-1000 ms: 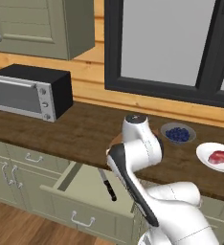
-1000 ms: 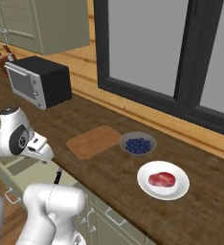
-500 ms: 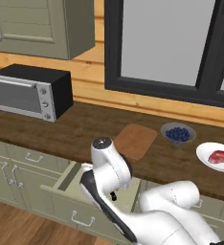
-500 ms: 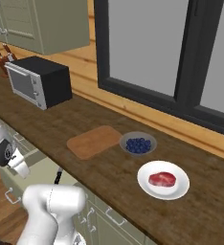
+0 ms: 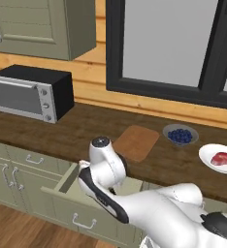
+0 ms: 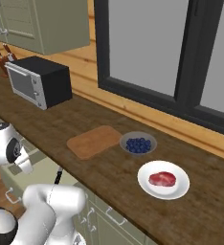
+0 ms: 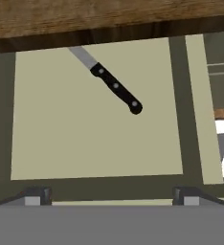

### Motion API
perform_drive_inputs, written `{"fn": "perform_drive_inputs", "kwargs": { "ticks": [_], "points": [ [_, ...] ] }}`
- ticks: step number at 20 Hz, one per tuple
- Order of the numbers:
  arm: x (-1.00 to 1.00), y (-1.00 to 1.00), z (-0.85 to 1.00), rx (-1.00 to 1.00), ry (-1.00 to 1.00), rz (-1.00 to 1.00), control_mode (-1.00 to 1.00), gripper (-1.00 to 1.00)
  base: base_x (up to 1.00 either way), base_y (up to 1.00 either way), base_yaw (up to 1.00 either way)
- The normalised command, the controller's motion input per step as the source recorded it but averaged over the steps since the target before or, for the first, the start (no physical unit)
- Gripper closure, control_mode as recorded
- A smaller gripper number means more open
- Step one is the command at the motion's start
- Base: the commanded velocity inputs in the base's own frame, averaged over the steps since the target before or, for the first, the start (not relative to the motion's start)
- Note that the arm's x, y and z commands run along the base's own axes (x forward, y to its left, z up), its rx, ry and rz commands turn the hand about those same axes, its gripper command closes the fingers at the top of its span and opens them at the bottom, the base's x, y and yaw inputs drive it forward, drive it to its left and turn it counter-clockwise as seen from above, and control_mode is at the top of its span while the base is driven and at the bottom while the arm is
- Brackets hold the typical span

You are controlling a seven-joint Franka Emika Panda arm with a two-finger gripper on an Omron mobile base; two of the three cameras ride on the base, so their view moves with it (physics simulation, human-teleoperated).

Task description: Pick up the knife from the drawer and place it on the cutting board. Then place the meat from the plate to the cutting board.

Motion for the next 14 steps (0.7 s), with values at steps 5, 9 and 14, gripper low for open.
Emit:
{"fn": "perform_drive_inputs", "kwargs": {
  "ticks": [5, 9, 14],
  "points": [
    [0.3, 0.34, -0.53, 0.0, 0.06, 0.0, -1.0, -1.0, 0.0, 0.0, 0.0],
    [0.33, 0.22, -0.51, 0.0, 0.07, 0.0, -1.0, -1.0, 0.0, 0.0, 0.0],
    [0.23, 0.21, -0.69, -0.06, 0.07, 0.0, -1.0, -1.0, 0.0, 0.0, 0.0]
  ]
}}
